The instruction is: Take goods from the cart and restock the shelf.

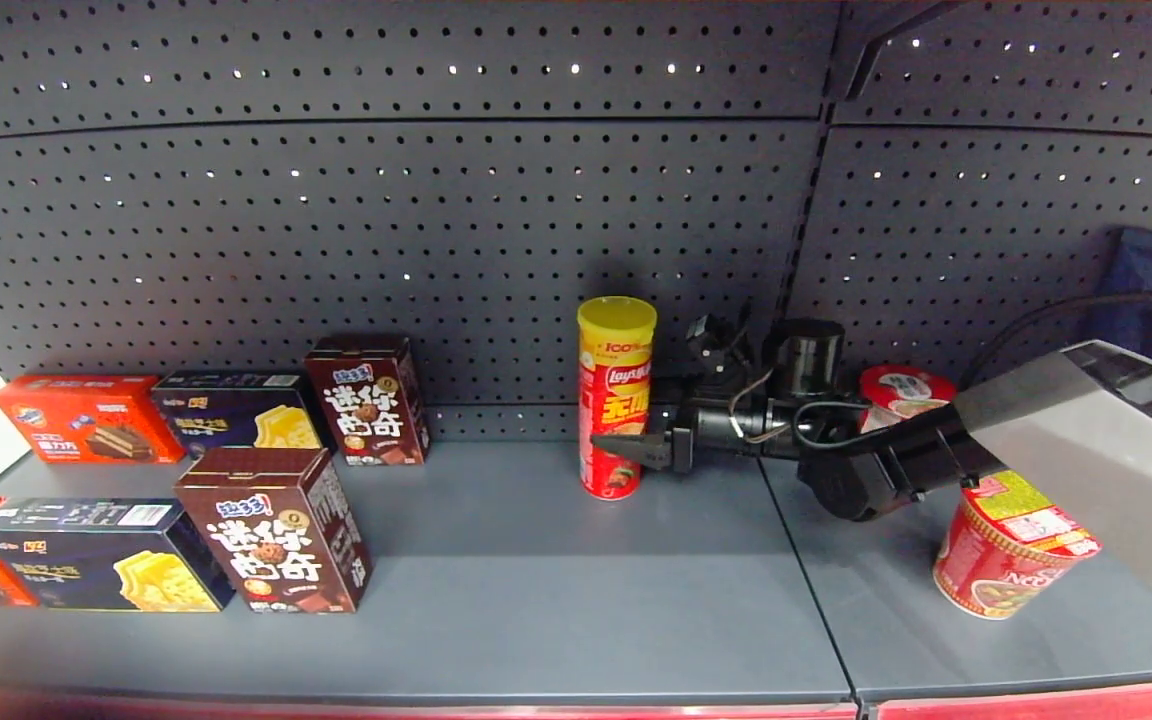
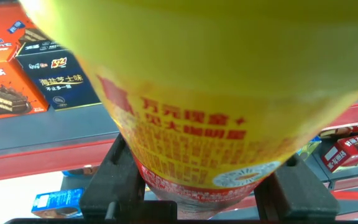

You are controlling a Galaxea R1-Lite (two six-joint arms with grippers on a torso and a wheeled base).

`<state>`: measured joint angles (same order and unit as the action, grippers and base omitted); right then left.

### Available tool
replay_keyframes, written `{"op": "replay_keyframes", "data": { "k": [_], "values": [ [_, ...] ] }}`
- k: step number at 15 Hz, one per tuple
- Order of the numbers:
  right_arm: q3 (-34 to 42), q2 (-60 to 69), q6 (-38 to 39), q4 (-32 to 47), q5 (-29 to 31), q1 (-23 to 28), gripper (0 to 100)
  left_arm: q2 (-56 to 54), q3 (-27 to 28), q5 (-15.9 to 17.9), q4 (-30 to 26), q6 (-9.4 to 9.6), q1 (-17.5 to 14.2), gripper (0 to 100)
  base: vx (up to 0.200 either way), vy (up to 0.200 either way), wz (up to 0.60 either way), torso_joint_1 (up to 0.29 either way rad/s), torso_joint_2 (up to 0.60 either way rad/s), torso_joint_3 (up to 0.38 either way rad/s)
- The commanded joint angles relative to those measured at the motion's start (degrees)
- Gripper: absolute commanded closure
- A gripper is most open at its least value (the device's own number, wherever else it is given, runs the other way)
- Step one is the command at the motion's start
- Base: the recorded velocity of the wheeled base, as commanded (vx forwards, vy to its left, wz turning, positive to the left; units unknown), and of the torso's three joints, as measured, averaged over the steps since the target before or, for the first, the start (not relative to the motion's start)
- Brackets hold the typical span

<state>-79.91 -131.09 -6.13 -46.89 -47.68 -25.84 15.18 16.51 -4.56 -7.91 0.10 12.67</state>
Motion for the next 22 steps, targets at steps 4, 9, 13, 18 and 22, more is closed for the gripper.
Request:
{"op": "replay_keyframes", "data": {
  "k": [4, 9, 13, 18, 22],
  "values": [
    [-1.13, -2.68, -0.02, -0.05, 0.30, -0.70, 0, 0.03, 0.11, -0.01, 0.00, -0.01, -0.01, 100, 0.000, 0.000, 0.00, 0.000, 0.00, 0.000],
    [-2.09, -4.97, 0.07, -0.14, -0.05, -1.40, 0, 0.03, 0.19, -0.19, 0.00, -0.01, -0.19, 100, 0.000, 0.000, 0.00, 0.000, 0.00, 0.000],
    [-1.48, -4.97, 0.24, -2.60, -0.05, -1.05, 100, -0.15, -0.25, -0.19, -0.09, -0.01, -0.19, 100, 0.000, 0.000, 0.00, 0.000, 0.00, 0.000],
    [2.30, 0.74, 0.24, -1.89, 2.15, -2.11, 100, -1.03, -0.95, -0.19, -0.09, -0.01, -0.27, 100, 0.000, 0.000, 0.00, 0.000, 0.00, 0.000],
    [12.15, 10.59, 0.24, -1.63, 7.69, -5.53, 100, -3.14, -2.00, -0.19, -0.09, -0.01, -0.27, 100, 0.000, 0.000, 0.00, 0.000, 0.00, 0.000]
  ]
}}
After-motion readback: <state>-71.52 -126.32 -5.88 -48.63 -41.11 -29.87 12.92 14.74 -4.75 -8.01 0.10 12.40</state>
